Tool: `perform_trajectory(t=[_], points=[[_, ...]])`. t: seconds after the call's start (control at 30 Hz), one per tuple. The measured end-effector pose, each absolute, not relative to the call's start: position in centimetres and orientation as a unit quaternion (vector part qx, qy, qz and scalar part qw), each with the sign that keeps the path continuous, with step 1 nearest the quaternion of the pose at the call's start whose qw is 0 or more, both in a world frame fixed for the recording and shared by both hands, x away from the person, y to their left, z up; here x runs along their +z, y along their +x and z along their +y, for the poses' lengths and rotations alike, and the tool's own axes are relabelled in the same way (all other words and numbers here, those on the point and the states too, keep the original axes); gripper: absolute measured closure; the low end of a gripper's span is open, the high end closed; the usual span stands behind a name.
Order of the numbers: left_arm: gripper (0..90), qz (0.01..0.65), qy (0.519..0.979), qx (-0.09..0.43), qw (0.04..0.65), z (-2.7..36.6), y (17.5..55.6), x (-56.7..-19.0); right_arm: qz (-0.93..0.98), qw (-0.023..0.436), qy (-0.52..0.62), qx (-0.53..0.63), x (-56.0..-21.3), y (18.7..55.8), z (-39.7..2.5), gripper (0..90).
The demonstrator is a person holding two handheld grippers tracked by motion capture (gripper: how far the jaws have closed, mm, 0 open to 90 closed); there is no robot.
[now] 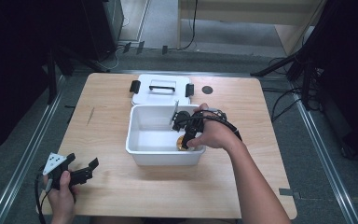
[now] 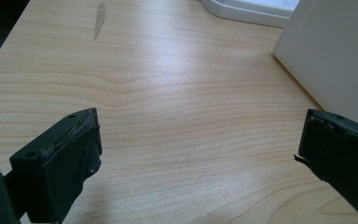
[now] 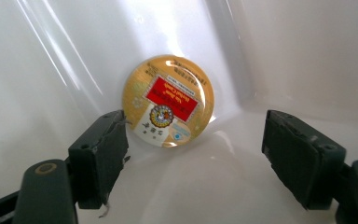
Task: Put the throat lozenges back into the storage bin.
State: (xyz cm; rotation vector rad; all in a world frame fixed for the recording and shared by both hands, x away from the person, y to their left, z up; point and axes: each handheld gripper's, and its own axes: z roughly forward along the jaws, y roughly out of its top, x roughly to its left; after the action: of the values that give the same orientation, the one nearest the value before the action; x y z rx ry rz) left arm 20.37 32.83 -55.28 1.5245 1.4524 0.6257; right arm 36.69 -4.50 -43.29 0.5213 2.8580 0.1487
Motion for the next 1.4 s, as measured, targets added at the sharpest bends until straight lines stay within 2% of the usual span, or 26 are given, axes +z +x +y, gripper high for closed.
perform_trajectory(t=[0.33,0.7,0.93,1.4], points=[[0.0,0.589,0.616,0.254,0.456,32.8,20.4,-55.3,0.963,0.108,0.214,0.122,-39.3,35.7,-5.3,26.7],[0.0,0.59,0.616,0.255,0.456,32.8,20.4,-55.3,0.946,0.121,0.26,0.149,-36.0,34.8,-9.2,26.4],[0.0,0.589,0.617,0.255,0.455,32.8,20.4,-55.3,0.94,0.127,0.28,0.148,-36.0,34.4,-11.3,25.6],[0.0,0.589,0.618,0.255,0.454,32.7,20.3,-55.3,0.923,0.12,0.334,0.151,-38.7,34.2,-15.3,21.3]])
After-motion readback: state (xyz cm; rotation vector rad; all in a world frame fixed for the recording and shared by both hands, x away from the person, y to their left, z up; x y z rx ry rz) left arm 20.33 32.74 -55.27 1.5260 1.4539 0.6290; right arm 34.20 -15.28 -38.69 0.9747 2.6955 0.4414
